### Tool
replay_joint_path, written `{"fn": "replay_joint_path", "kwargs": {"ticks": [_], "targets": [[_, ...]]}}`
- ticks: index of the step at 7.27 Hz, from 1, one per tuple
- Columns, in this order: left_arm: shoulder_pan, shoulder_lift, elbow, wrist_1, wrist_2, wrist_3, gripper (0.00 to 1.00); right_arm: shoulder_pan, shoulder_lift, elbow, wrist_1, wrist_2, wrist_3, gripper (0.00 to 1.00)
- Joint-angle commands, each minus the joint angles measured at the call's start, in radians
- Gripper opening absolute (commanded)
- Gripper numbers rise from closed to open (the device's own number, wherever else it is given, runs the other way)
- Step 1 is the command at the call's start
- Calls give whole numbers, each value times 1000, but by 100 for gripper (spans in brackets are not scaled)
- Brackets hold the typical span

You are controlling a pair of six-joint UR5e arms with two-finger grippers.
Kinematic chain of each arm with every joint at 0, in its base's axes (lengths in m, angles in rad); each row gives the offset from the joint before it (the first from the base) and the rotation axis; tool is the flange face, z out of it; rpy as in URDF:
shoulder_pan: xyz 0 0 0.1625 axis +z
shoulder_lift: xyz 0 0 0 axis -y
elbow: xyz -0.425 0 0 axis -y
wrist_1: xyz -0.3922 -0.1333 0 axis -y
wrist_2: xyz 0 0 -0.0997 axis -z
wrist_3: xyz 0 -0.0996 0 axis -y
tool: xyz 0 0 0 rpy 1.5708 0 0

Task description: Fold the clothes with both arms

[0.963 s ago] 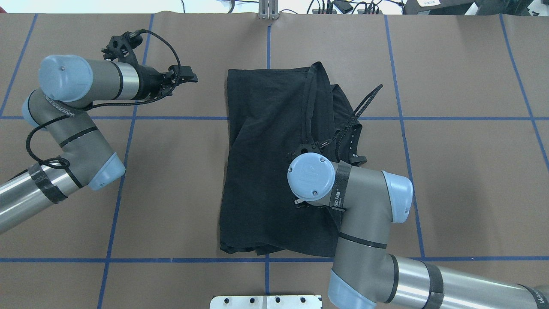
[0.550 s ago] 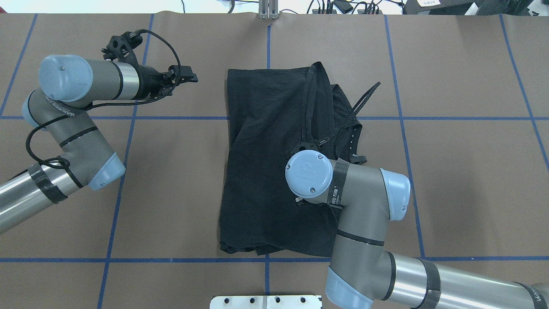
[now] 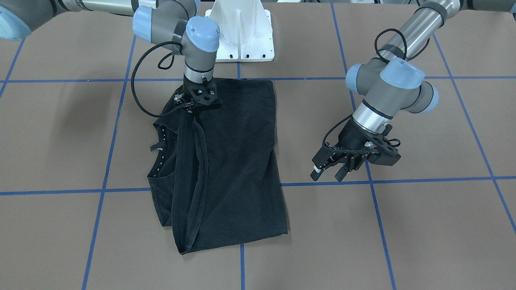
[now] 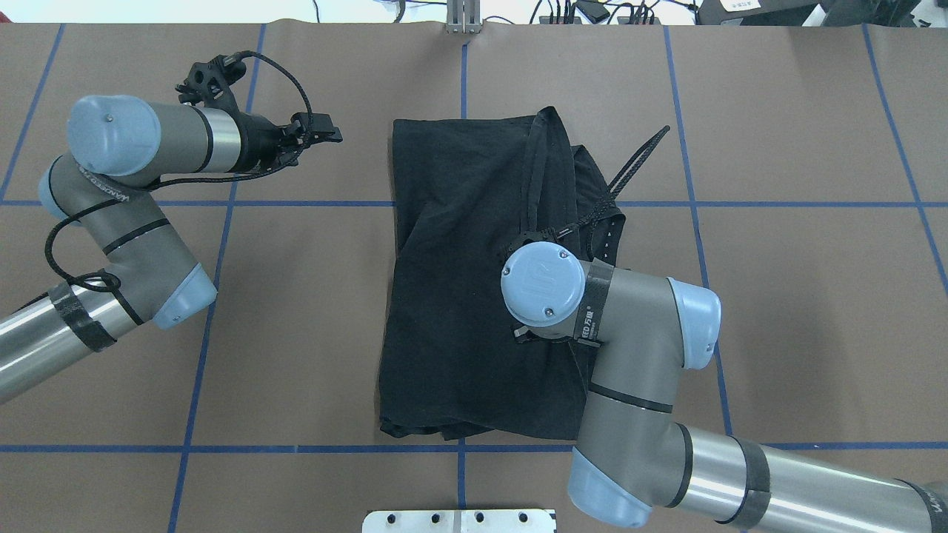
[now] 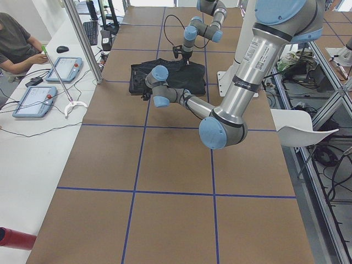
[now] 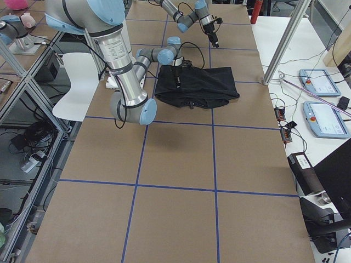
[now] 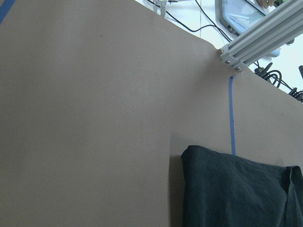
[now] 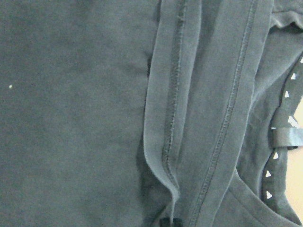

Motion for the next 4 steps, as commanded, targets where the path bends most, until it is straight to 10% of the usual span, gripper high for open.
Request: {"fn": "replay_joint_path", "kwargs": {"ticks": [1, 3, 4], "targets": [[0, 0, -3, 0, 2, -11, 100, -16, -117, 63, 17, -3, 180, 0], [0, 0, -3, 0, 2, -11, 100, -27, -113, 88, 17, 9, 186, 0], [0, 0, -3, 0, 2, -11, 100, -27, -114, 91, 17, 6, 189, 52]]}}
